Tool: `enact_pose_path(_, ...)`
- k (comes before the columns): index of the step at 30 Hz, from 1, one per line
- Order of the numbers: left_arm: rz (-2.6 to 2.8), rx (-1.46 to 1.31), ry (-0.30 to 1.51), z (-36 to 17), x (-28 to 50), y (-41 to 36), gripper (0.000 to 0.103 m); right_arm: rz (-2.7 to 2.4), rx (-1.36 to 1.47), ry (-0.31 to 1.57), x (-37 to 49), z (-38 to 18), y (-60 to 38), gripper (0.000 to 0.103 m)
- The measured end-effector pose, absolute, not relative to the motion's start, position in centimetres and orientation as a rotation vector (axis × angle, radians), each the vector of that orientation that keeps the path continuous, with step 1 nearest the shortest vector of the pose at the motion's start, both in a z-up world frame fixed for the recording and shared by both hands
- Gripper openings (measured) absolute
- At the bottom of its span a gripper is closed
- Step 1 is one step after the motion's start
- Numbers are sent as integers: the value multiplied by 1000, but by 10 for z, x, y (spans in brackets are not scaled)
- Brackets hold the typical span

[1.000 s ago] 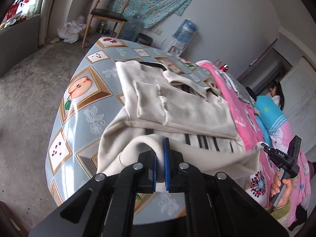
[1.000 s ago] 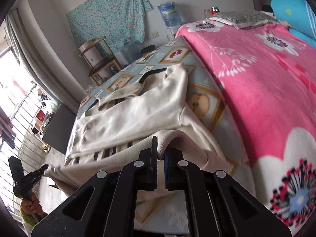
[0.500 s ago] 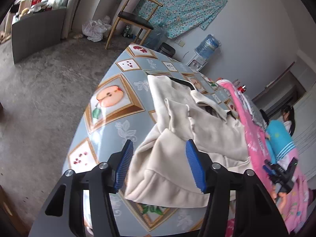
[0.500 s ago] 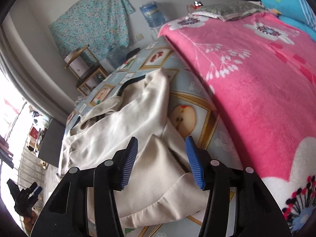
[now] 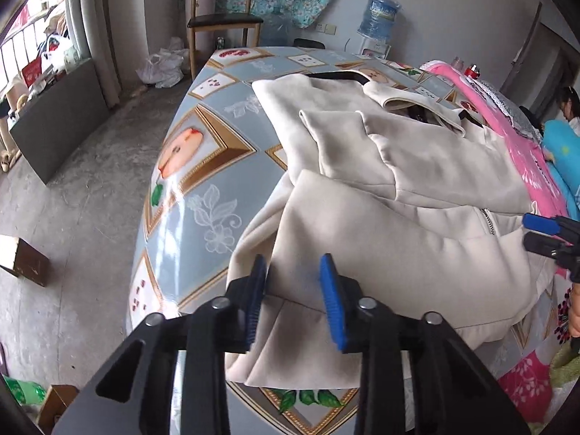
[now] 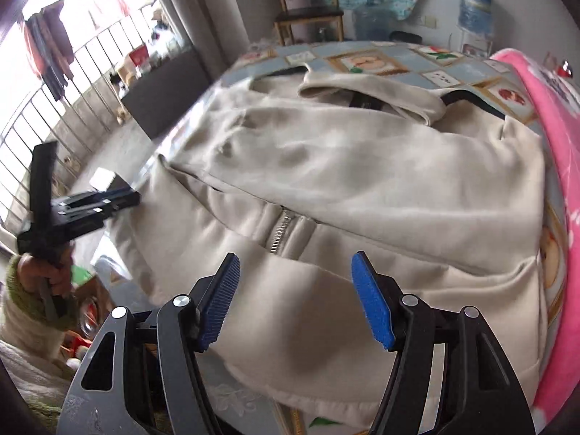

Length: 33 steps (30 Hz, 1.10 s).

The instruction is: Fold large clothes

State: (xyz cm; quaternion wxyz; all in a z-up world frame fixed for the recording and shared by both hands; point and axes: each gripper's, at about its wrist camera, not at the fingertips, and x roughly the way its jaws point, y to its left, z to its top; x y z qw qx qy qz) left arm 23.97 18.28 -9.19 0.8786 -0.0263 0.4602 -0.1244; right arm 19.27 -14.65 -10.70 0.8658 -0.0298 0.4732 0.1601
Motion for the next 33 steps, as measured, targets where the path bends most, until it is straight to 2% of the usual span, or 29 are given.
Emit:
enact_pose_path(1, -256, -50, 957, -92, 239, 182, 25, 334, -79, 1016, 196, -113, -146, 58)
enact_pose_path(2, -255, -44, 953, -93, 239, 183, 24, 344, -85, 1048, 197, -119, -146, 47)
enact_pose_path(3, -255, -42, 951, -93, 239, 183, 21, 353, -91, 1081, 198, -125, -146, 43)
enact_pose_path(4, -257, -42, 946, -94, 239, 183, 19, 361, -95, 1115, 197, -131, -146, 31)
enact_pose_path(5, -259, -40, 940, -94, 239, 184, 18, 358, -106, 1129, 194, -133, -145, 15)
enact_pose_path(6, -257, -37, 931, -94, 238, 185, 15, 350, -121, 1128, 191, -133, -142, 8)
enact_pose_path(7, -254, -38, 924, -94, 237, 186, 12, 330, -137, 1110, 188, -130, -140, 6)
enact_pose_path(14, -231, -72, 829, -70, 223, 195, 8, 198, -238, 804, 171, -64, -115, 5)
enact_pose_path(19, -232, -76, 877, -82, 231, 197, 8, 148, -297, 919, 208, -120, -112, 6)
enact_pose_path(22, -231, -60, 885, -86, 231, 195, 8, 110, -314, 926, 213, -134, -112, 13)
enact_pose_path(23, -228, -52, 884, -87, 231, 195, 8, 97, -303, 917, 210, -131, -114, 23)
enact_pose_path(25, -222, -38, 886, -89, 231, 194, 8, 70, -235, 890, 206, -119, -131, 31)
enact_pose_path(30, -216, -18, 888, -91, 230, 192, 8, -63, -6, 825, 185, -81, -210, 36)
enact_pose_path(33, -214, -10, 888, -92, 231, 192, 8, -119, 100, 843, 171, -78, -254, 39)
